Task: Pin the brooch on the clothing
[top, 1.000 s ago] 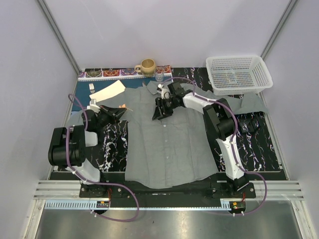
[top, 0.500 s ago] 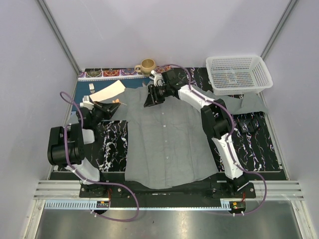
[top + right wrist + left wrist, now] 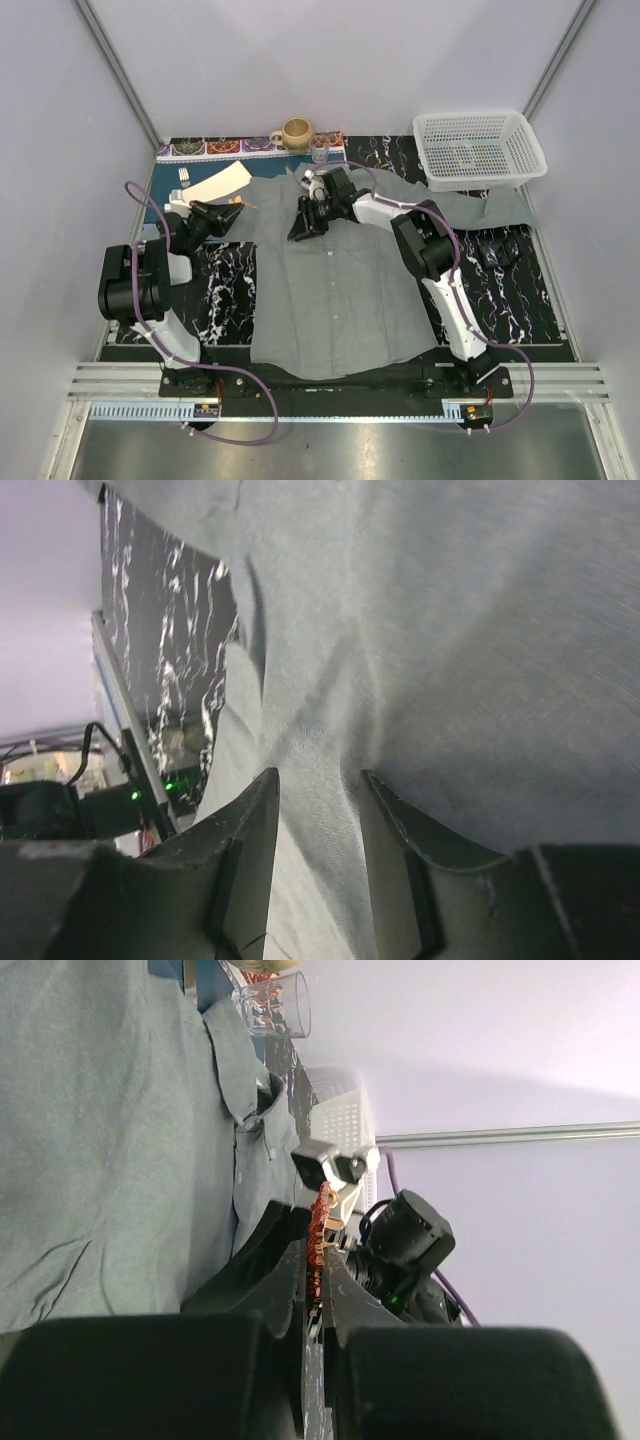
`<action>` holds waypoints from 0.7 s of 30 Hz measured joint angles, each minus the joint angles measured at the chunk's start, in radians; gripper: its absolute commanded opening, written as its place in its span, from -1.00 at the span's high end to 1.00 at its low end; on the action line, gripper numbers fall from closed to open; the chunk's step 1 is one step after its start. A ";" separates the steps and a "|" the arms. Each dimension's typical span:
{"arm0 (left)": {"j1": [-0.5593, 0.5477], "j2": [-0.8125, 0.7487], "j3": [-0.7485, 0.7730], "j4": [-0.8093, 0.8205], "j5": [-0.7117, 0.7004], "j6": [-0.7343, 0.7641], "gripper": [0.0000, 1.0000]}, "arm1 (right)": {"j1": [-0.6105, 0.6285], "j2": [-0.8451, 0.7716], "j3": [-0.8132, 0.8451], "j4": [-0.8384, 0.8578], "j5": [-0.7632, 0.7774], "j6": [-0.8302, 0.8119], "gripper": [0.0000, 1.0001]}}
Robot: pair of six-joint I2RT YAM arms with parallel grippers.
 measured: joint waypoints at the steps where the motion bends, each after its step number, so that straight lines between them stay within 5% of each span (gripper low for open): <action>1: 0.000 -0.001 -0.001 0.000 0.000 0.000 1.00 | 0.009 -0.015 -0.035 0.024 -0.004 0.010 0.11; 12: -0.009 -0.032 -0.022 -0.001 0.000 0.007 1.00 | 0.111 -0.082 -0.196 0.154 -0.077 0.135 0.00; 21: -0.190 0.032 0.112 0.008 -0.010 0.011 1.00 | -0.154 -0.224 -0.121 -0.094 0.068 -0.036 0.03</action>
